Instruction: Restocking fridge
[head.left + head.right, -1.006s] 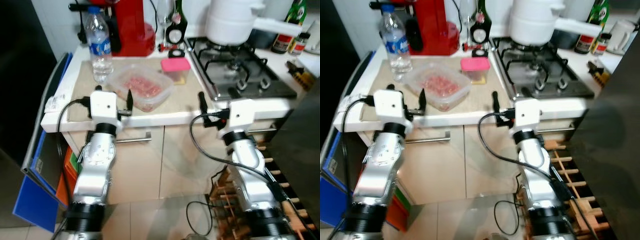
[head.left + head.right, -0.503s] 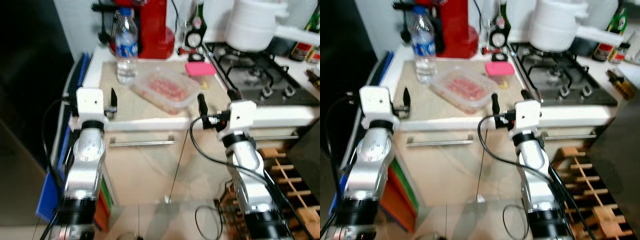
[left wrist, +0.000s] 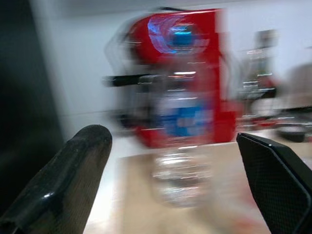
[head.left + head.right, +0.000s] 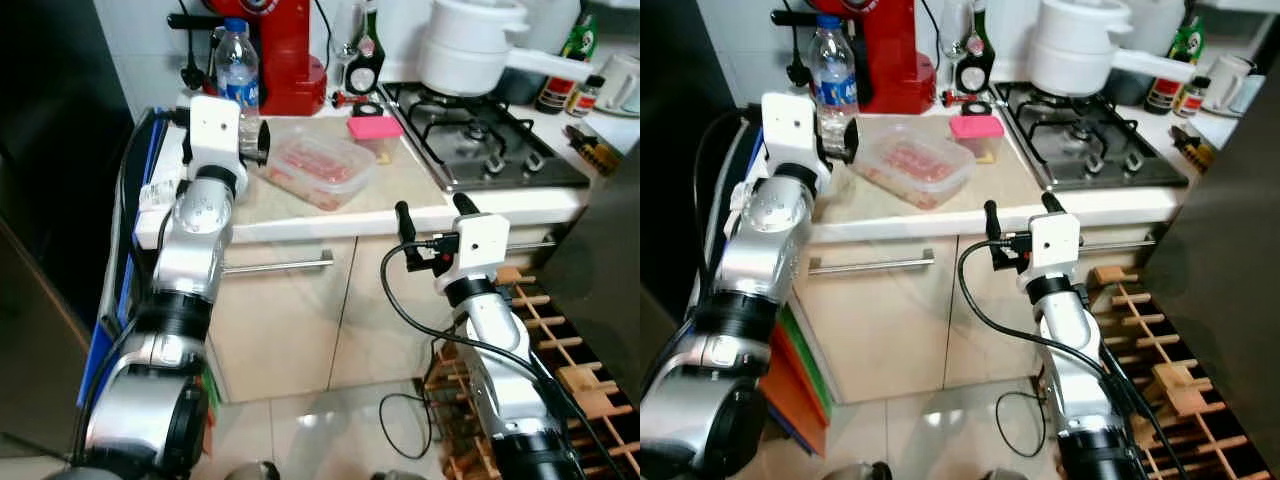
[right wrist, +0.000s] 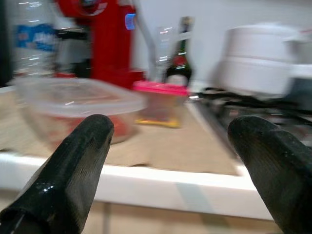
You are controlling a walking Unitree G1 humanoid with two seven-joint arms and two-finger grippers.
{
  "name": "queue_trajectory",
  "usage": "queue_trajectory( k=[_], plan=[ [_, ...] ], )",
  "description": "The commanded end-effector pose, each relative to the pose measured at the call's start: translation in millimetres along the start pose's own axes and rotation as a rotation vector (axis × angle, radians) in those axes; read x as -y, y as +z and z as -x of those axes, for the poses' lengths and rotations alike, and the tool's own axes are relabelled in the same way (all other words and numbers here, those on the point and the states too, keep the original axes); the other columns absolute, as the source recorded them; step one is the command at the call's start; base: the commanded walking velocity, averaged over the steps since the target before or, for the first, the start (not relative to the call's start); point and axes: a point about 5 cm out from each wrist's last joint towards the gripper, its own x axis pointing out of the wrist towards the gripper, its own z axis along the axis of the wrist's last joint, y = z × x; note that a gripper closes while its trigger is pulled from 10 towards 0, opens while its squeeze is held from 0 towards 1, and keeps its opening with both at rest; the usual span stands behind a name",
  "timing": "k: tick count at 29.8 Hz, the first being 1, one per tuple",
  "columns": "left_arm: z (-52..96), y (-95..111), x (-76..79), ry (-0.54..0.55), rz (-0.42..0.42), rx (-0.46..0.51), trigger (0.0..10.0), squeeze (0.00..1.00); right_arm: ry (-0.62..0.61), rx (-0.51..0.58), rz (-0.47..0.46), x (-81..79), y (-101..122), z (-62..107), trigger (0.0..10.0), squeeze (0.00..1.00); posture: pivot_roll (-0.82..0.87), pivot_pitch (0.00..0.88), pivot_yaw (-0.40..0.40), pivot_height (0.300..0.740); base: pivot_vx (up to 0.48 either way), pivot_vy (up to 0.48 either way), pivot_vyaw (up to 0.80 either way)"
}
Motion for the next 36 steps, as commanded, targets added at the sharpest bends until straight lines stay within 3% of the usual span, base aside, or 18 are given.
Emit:
queue_trajectory(
  k=[1, 5, 10, 14, 21, 22, 23, 24, 29, 36],
  plan=[
    [-6.5, 2.5, -6.8, 0.036, -0.019, -0.012, 10.0, 0.00, -0.008, 0.006, -0.008, -1.0, 2.5, -0.9, 10.0, 0.00, -0.08, 0.027, 0.002, 0.740, 0.000, 0.000, 0.00],
    [-11.6, 7.1, -11.5, 0.039, -0.017, -0.008, 10.0, 0.00, -0.007, 0.001, -0.010, -3.3, 1.3, 0.2, 10.0, 0.00, -0.08, 0.033, 0.006, 0.740, 0.000, 0.000, 0.00],
    [-6.5, 0.8, -12.7, 0.017, 0.018, -0.013, 10.0, 0.00, -0.009, -0.009, -0.015, -4.7, -0.2, 3.4, 10.0, 0.00, -0.08, 0.040, 0.015, 0.740, 0.000, 0.000, 0.00],
    [34.0, -17.8, 4.5, -0.126, 0.035, 0.017, 10.0, 0.00, -0.047, 0.003, 0.001, 0.7, 1.6, 6.5, 10.0, 0.00, -0.07, 0.039, 0.028, 0.740, 0.000, 0.000, 0.00],
    [105.9, -54.4, -0.7, -0.183, 0.099, -0.065, 10.0, 0.00, -0.058, 0.002, 0.013, 5.2, 0.5, 13.9, 10.0, 0.00, -0.03, 0.028, 0.031, 0.740, 0.000, 0.000, 0.00],
    [126.3, -57.0, 3.8, -0.232, 0.061, -0.053, 10.0, 0.00, -0.056, 0.003, 0.015, 5.0, 0.9, 14.3, 10.0, 0.00, -0.02, 0.024, 0.029, 0.740, 0.000, 0.000, 0.00],
    [126.3, -57.0, 3.8, -0.232, 0.061, -0.053, 10.0, 0.00, -0.056, 0.003, 0.015, 5.0, 0.9, 14.3, 10.0, 0.00, -0.02, 0.024, 0.029, 0.740, 0.000, 0.000, 0.00],
    [138.9, -57.2, 7.8, -0.245, 0.031, -0.037, 10.0, 0.00, -0.054, 0.006, 0.015, 4.9, 2.0, 13.8, 10.0, 0.00, -0.02, 0.017, 0.024, 0.740, 0.000, 0.000, 0.00],
    [140.3, -48.4, 10.7, -0.130, 0.093, -0.037, 10.0, 0.00, -0.048, 0.045, 0.020, 2.7, 12.5, 9.7, 10.0, 0.00, -0.02, 0.000, 0.010, 0.740, 0.000, 0.000, 0.00],
    [135.4, -42.2, 5.1, -0.110, 0.065, -0.032, 10.0, 0.00, -0.055, 0.035, -0.008, 3.9, 14.9, 9.3, 10.0, 0.00, -0.02, 0.000, 0.005, 0.740, 0.000, 0.000, 0.00]
  ],
)
